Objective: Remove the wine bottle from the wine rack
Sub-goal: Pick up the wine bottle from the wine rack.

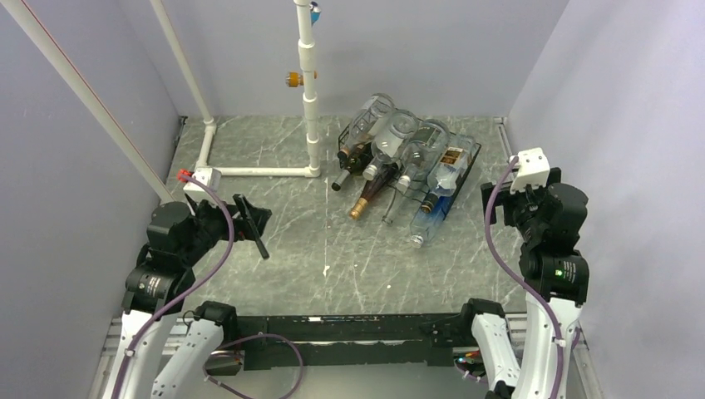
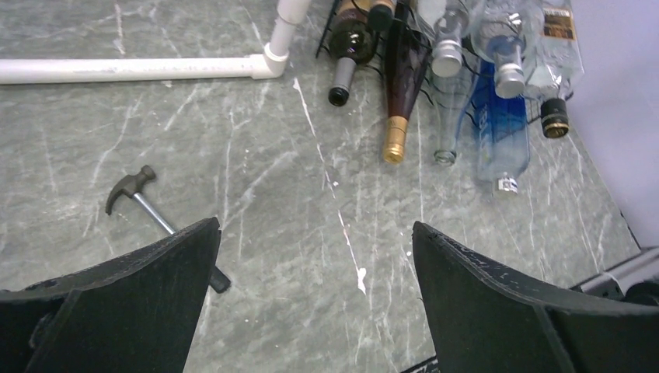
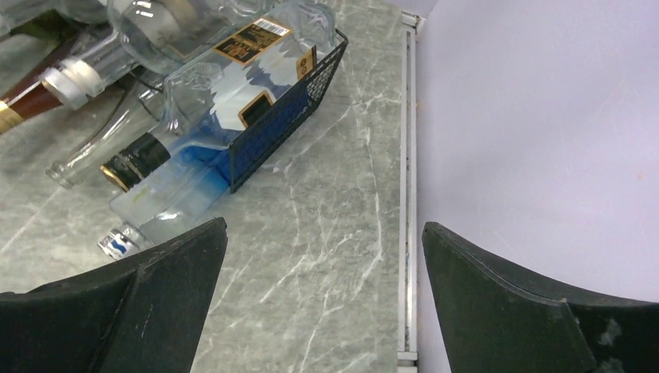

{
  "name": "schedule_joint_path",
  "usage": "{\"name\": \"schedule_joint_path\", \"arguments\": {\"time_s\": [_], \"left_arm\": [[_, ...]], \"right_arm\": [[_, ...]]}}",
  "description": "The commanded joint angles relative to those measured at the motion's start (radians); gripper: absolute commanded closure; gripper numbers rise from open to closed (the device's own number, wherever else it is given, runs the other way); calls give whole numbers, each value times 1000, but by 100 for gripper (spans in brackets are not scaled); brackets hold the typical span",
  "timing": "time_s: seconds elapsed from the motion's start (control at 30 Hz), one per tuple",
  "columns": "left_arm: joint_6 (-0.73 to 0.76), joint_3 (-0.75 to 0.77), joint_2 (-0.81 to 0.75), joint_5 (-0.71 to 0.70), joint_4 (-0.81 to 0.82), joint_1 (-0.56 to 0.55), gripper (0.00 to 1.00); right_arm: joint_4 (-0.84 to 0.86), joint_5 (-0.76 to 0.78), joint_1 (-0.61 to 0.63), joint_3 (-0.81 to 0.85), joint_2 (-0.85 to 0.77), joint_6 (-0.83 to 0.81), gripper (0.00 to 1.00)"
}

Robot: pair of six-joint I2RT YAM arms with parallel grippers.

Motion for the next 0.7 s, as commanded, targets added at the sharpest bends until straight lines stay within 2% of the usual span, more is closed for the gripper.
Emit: {"name": "schedule_joint_path", "arguments": {"time_s": [0.0, 0.2, 0.37, 0.47, 0.67], "left_arm": [[14, -4, 2, -24, 7, -46, 1], [35, -24, -2, -55, 26, -50, 1], [61, -12, -15, -59, 30, -50, 1], [57, -6, -14, -26, 42, -50, 1], [24, -19, -7, 60, 76, -50, 1]], "right_arm": [[-4, -108, -14, -25, 9, -134, 0], [-6, -352, -53, -6, 75, -210, 0], [-11, -499, -73, 17, 138, -254, 0], [-3, -535, -72, 38, 171, -251, 0], [24, -507, -53, 72, 219, -172, 0]]}}
